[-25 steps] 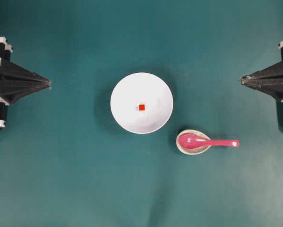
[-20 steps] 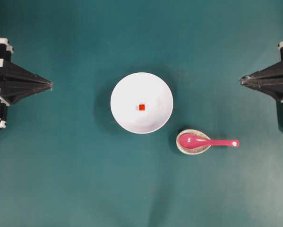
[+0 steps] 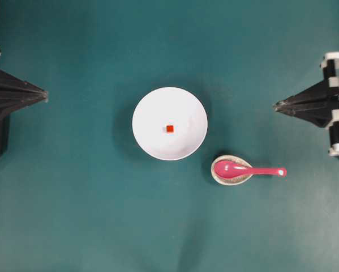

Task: Grip the spoon and scoop the red block from the bowl with right arm.
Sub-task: 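Move the right gripper toward the pink spoon handle in the spoon rest, then lower the right gripper and close it on the pink spoon handle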

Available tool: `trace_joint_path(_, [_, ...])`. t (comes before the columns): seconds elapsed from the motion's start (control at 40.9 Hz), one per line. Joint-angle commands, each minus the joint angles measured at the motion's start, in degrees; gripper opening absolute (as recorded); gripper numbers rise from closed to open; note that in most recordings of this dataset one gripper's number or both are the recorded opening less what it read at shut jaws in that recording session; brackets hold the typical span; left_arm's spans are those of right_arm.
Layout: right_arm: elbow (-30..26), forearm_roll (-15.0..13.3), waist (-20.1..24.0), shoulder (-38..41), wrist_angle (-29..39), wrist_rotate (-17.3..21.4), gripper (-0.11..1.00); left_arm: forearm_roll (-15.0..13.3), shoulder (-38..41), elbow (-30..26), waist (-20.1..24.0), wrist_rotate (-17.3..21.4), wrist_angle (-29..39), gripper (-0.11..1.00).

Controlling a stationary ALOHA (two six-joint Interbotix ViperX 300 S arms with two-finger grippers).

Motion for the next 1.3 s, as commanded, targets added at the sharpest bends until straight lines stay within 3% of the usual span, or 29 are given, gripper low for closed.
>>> trace_joint_path(0.0, [1.1,0.3,0.4,1.9,-2.6,0.1,0.01,0.2,-0.3,-1.9,0.4,0.2,-0.1,0.00])
trace_joint_path(0.049, [2.5,0.4,0.5,3.0,-5.2,0.2,0.04,0.2,-0.4,-1.9,0.6,0.2,0.1,0.00])
trace_joint_path(0.22, [9.2,2.0,1.4,7.9,-15.8,2.0,0.34,0.2,0.0,-1.7,1.6,0.2,1.0,0.00])
trace_joint_path(0.44, [14.9,3.9,5.7,15.5,-27.6,8.4,0.35,0.2,-1.0,-1.8,3.1,0.2,0.9,0.00])
trace_joint_path(0.612, [14.9,5.0,10.9,21.6,-27.9,10.5,0.37,0.1,-1.1,-1.8,3.4,0.2,0.8,0.00])
trace_joint_path(0.685, [14.9,6.7,12.9,24.1,-28.3,10.5,0.38,0.2,-1.0,-1.6,3.4,0.2,0.8,0.00])
trace_joint_path(1.003, [13.4,19.3,23.2,31.8,-32.3,10.5,0.39,0.2,-0.4,-1.2,3.5,0.1,0.0,0.00])
trace_joint_path(1.272, [10.6,23.7,27.0,36.0,-31.5,10.5,0.47,0.1,-0.3,-1.2,3.5,-0.5,-0.2,0.00])
